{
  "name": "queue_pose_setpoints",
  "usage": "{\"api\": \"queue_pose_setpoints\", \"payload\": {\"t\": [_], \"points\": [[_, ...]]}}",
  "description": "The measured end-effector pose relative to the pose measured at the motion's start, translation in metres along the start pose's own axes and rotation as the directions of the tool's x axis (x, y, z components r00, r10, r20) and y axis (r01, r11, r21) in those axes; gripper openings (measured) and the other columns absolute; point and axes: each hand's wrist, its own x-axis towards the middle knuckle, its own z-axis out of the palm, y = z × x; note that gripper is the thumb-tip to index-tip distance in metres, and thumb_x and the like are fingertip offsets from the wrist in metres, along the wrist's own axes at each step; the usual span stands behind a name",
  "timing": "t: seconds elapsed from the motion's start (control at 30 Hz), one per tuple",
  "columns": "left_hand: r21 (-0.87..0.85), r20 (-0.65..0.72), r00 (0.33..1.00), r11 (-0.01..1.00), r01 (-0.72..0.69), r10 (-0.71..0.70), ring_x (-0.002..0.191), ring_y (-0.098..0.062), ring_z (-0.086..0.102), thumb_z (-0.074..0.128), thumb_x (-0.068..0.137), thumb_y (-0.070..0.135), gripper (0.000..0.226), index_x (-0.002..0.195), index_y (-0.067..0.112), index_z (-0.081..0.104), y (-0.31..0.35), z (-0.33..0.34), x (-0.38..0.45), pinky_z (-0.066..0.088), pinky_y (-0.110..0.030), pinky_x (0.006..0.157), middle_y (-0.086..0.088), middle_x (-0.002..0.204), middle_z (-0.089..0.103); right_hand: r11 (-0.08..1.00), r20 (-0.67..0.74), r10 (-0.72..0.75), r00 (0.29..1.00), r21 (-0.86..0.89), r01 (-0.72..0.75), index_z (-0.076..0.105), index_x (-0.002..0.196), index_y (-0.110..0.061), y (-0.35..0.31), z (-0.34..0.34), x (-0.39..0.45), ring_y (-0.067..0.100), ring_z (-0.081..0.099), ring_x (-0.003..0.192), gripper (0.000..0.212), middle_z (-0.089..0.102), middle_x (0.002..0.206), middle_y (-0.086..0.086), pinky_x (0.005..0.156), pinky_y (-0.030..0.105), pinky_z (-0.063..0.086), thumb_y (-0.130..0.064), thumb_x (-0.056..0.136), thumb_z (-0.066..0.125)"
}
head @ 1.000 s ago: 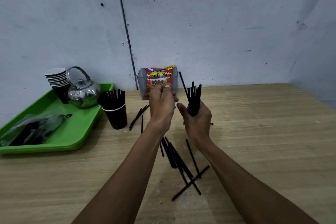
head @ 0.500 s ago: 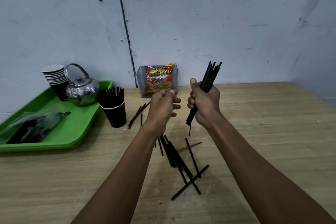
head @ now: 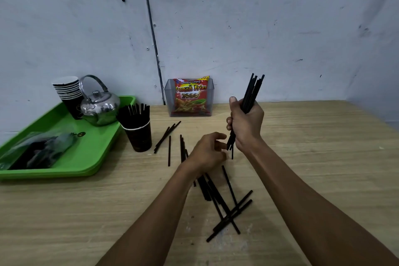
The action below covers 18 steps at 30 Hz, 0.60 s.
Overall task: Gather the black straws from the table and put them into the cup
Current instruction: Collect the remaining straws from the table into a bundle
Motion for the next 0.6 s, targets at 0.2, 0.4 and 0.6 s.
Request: {"api": "queue_pose_setpoints", "payload": {"t": [0.2,0.4,0.6], "points": [[-0.007,-0.116,0.992,0.998,-0.059,0.058,0.087,-0.016,0.072,0.072,0.082,0.004,0.040,0.120,0.007,0.061,-0.011,0.019,0.011,0.057,-0.034,0.080,-0.008,0.088,0.076,0.987,-0.002,-0.112,0.994,-0.120,0.111,0.047,0.075,-0.019,0.005,-0.011,0.004,0.015,0.043,0.041,0.026,0.046,0.057,-0.005,0.042,0.024,0.038,-0.023,0.092,0.066],[0.004,-0.200,0.976,0.997,-0.083,0.082,0.091,-0.016,0.070,0.057,0.083,-0.006,0.038,0.117,0.010,0.063,-0.018,0.009,0.017,0.057,-0.035,0.081,-0.005,0.092,0.075,0.947,0.098,-0.235,0.967,-0.201,0.250,0.048,0.079,-0.025,0.016,-0.019,-0.007,0.018,0.050,0.048,0.022,0.051,0.056,-0.007,0.046,0.033,0.044,-0.029,0.092,0.065],[-0.141,-0.448,0.888,0.973,-0.180,0.099,0.079,-0.011,0.070,0.052,0.088,0.001,0.022,0.099,0.012,0.068,0.002,-0.007,0.018,0.054,-0.026,0.068,-0.003,0.081,0.074,0.906,0.175,-0.310,0.935,-0.244,0.346,0.051,0.086,-0.020,0.035,-0.021,-0.026,0.002,0.053,0.059,0.024,0.056,0.067,-0.016,0.058,0.022,0.046,-0.035,0.090,0.069]]}}
